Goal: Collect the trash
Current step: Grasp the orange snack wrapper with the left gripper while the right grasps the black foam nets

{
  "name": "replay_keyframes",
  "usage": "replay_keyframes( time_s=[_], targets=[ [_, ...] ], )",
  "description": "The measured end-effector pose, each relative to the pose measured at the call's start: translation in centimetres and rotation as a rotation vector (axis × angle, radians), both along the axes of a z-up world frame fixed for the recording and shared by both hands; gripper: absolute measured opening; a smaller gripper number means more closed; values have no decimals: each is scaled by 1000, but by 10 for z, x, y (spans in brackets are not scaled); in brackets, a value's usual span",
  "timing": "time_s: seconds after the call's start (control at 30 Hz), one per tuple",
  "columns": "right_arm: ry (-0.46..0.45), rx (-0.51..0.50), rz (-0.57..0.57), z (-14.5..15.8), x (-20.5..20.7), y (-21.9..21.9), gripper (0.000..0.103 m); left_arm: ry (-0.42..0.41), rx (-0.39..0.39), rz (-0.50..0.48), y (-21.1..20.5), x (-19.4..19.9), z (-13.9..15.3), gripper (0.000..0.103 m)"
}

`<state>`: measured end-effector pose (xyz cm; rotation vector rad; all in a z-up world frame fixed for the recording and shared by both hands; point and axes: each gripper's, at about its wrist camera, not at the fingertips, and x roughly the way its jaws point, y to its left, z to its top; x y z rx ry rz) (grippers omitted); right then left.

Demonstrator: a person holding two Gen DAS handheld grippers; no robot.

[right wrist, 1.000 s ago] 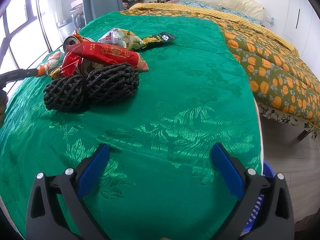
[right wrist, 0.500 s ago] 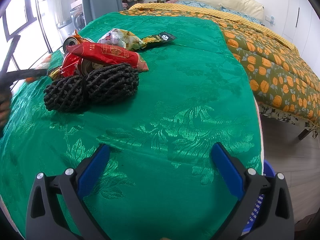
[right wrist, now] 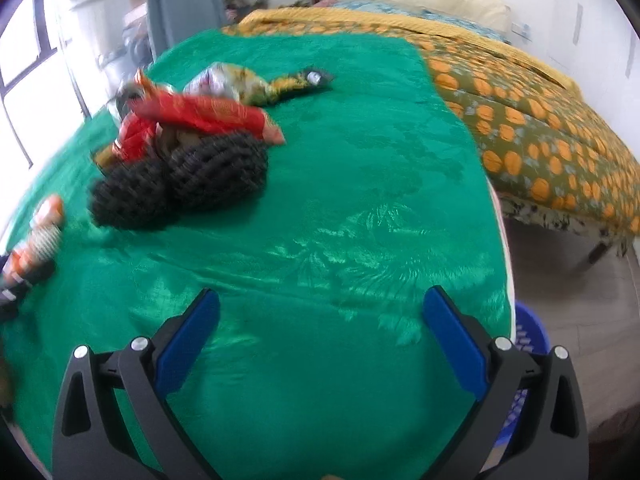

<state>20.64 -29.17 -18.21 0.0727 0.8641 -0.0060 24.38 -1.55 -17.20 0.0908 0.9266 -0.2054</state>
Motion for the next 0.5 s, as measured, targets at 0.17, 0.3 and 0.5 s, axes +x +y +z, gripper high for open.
replay_keyframes(
  time_s=[0.17,0.3,0.5],
  targets=[
    [-39,152,0,25,10,41,98,6,21,-1,-2,2,-1,88],
    [-27,161,-81,25,46,77,98,8,6,4,1,2,-1,88],
    [5,76,-60,14,53,80,94,9,4,3,1,2,-2,89]
  ],
)
